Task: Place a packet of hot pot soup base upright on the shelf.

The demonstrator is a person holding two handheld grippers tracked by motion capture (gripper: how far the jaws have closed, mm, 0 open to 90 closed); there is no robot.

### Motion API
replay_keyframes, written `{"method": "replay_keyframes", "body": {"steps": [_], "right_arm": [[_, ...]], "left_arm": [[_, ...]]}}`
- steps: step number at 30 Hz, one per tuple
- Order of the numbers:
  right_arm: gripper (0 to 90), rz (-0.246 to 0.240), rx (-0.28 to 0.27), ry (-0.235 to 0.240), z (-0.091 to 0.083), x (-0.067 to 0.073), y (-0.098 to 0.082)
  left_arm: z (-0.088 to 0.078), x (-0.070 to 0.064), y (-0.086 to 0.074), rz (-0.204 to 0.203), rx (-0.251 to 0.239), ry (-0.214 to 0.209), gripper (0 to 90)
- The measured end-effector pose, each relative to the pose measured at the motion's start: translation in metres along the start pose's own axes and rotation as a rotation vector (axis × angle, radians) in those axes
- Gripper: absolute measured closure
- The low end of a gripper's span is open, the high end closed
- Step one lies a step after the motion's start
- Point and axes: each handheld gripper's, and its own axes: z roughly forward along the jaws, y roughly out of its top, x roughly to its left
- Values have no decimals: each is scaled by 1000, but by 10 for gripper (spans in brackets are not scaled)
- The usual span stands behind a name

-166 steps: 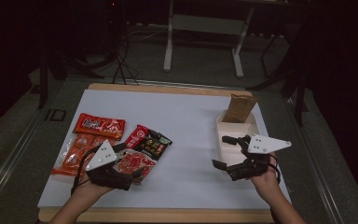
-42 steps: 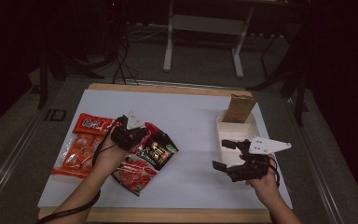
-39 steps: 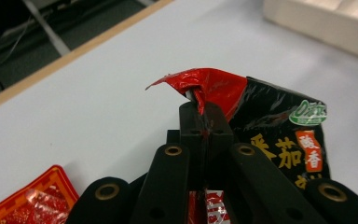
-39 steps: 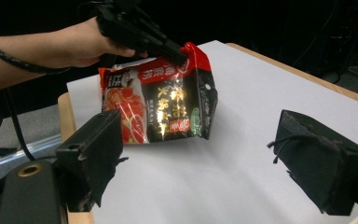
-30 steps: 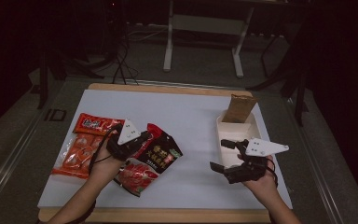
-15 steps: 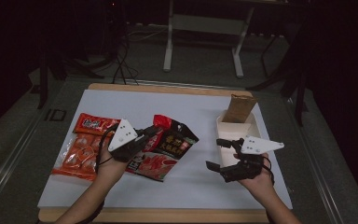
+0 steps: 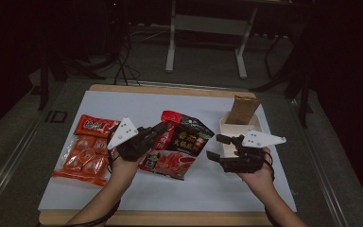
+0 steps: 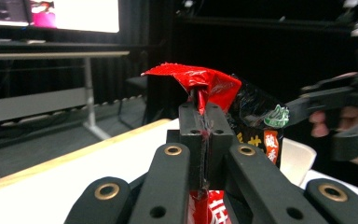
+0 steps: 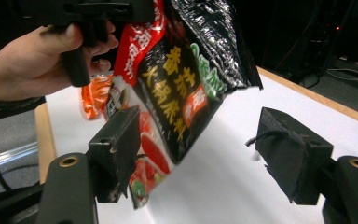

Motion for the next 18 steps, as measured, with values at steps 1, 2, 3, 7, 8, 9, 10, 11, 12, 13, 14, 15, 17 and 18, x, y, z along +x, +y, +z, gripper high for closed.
{"method": "replay_keyframes", "body": {"steps": [1,2,3,7,8,9,10,11,12,13,14,15,17,18], "right_arm": [[306,1,-3,2,1,-1,1],[306,3,-4,4,2,-1,2],[308,4,-7,2,4,-1,3],[342,14,-11,11,11,-2,6],[366,17,-12,10,12,-3,7],[414,24,-15,18,13,-4,7],[443,28,-16,18,13,-5,8],[479,26,-16,10,13,-5,9],[527,20,-15,9,13,-5,10],[569,18,-15,11,12,-5,10],[632,10,-12,3,11,-6,11],[696,0,-6,0,10,-6,12],[740,-2,11,7,9,-6,14],[751,-6,18,1,8,-5,15]], "left_arm": [[1,-1,0,1,-5,1,899],[2,-2,0,-7,-18,-12,899],[3,-3,1,-11,-22,-21,898],[7,-9,1,-22,-48,-39,897],[8,-10,1,-24,-54,-49,898],[9,-11,1,-27,-56,-55,897],[9,-12,1,-22,-55,-53,898],[10,-12,1,-23,-57,-60,897],[11,-12,0,-26,-56,-61,897],[11,-12,0,-27,-55,-61,897],[12,-12,-1,-28,-50,-68,896],[12,-12,-2,-28,-49,-67,896],[13,-11,-5,-22,-59,-75,895],[13,-10,-6,-18,-58,-80,895]]}}
